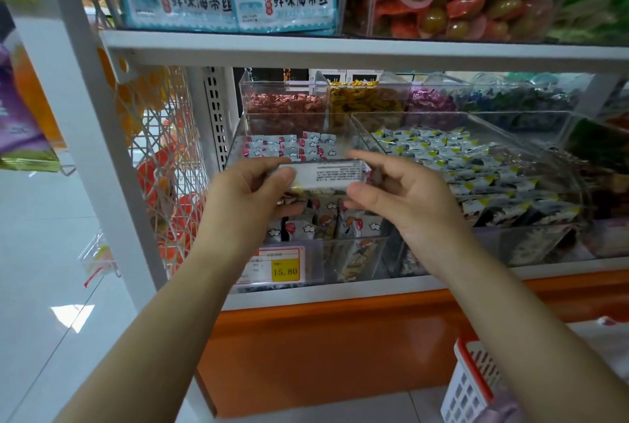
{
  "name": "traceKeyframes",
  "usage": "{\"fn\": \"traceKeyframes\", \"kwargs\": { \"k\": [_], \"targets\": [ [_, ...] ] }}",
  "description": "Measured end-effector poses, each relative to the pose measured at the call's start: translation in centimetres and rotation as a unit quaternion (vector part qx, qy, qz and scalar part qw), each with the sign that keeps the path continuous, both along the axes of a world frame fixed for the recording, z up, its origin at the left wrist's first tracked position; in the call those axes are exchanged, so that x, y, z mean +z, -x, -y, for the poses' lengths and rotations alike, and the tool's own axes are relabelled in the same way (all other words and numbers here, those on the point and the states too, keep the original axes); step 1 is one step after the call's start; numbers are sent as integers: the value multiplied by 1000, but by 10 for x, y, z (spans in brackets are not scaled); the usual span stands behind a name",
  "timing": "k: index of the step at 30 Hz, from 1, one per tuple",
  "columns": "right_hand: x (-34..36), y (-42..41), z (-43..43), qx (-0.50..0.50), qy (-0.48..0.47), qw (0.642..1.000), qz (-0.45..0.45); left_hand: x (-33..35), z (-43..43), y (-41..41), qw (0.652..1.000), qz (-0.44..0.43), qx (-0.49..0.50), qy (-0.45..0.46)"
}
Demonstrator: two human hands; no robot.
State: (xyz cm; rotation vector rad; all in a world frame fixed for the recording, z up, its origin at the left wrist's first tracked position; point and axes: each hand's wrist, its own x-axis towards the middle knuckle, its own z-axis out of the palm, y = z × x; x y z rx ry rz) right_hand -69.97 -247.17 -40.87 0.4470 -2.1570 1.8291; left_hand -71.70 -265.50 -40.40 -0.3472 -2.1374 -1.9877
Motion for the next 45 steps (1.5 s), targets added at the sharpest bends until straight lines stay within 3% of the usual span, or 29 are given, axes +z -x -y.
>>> {"fn": "traceKeyframes", "kwargs": {
  "k": [3, 6, 10, 13, 18, 24, 26, 29, 31, 40, 45],
  "targets": [
    [1, 0, -3, -51, 60, 996, -42, -2, -5, 0, 999, -26, 2, 36],
    [6, 3, -12, -100, 82, 990, -54, -8, -1, 5, 968, -100, 40, 228],
    [6, 3, -16, -162, -60, 981, -87, -19, 7, 11, 869, -136, 26, 474],
    [4, 3, -8, -164, -204, 961, -89, -24, 7, 13, 832, -130, 17, 539],
    [-5, 6, 13, -151, -363, 911, -123, -24, 9, 14, 839, -142, 20, 525],
    [-12, 10, 22, -139, -530, 816, -184, -23, 10, 13, 853, -147, 9, 500],
    [-14, 15, 21, -130, -533, 816, -185, -23, 11, 13, 860, -145, 9, 489],
    [-12, 22, 19, -150, -452, 863, -167, -21, 11, 12, 871, -149, 8, 468],
    [-8, 29, 18, -180, -409, 877, -177, -20, 11, 12, 879, -150, 8, 453],
    [-3, 53, 28, -163, -599, 772, -135, -16, 10, 13, 898, -147, 13, 414],
    [-1, 49, 26, -162, -529, 819, -154, -14, 7, 12, 900, -151, 8, 409]
  ]
}}
